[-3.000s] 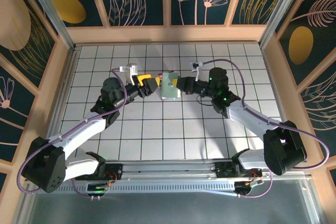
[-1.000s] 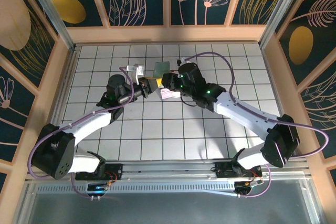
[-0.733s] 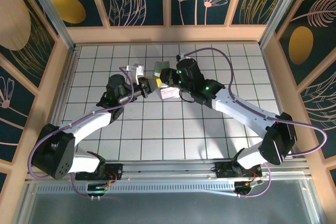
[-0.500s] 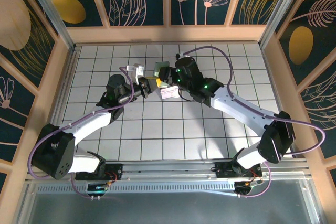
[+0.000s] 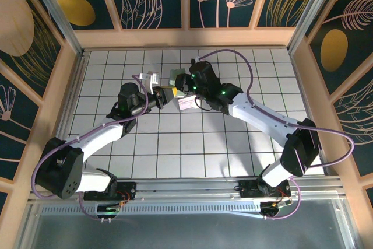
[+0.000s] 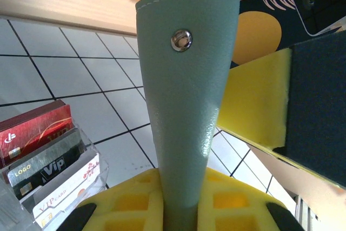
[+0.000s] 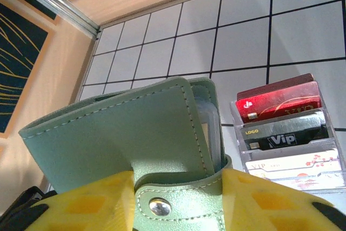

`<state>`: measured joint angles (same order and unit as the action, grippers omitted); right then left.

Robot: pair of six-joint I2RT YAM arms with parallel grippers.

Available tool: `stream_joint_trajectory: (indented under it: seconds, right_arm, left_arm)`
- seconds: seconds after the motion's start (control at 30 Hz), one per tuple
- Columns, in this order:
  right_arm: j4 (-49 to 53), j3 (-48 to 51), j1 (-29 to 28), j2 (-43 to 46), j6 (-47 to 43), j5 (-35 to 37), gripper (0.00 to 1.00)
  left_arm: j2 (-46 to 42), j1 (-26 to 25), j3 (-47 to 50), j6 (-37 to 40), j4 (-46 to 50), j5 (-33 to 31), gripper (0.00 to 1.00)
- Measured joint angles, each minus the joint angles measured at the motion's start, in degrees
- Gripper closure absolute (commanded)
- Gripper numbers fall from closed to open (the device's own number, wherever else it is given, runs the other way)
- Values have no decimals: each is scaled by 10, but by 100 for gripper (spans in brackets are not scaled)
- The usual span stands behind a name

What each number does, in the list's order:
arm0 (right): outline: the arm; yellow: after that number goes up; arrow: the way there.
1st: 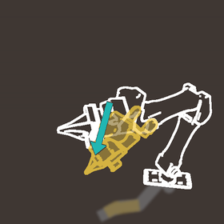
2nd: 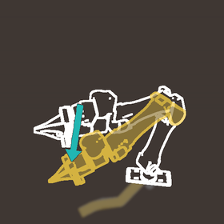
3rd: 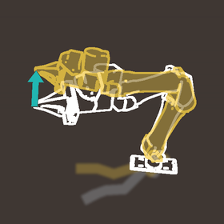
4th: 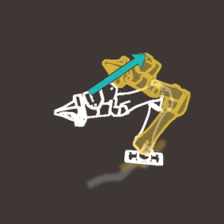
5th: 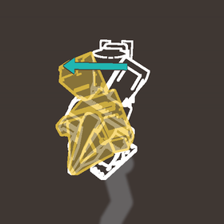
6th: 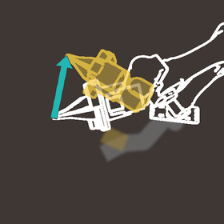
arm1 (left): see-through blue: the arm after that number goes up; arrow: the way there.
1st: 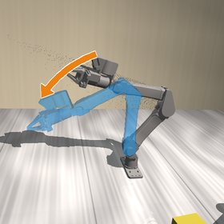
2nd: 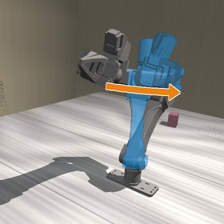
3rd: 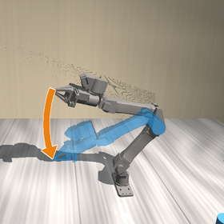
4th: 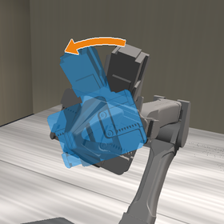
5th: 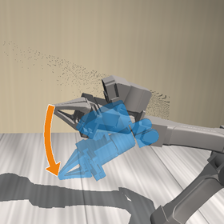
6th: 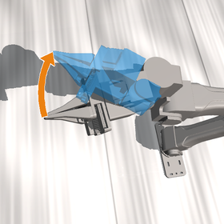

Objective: Take the credit cards out of the card holder

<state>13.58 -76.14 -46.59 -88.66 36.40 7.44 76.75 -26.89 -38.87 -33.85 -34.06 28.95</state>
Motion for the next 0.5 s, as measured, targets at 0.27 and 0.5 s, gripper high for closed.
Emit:
stream_joint_trajectory:
  seconds: [0.27,0.5]
  right_arm:
    - [-17,14,8,1,9,-24,78]
    - [-35,41,22,16,14,-56,93]
  left_arm:
    - [-1,-1,3,-3,1,-9,100]
    - [-1,-7,10,-16,1,-14,100]
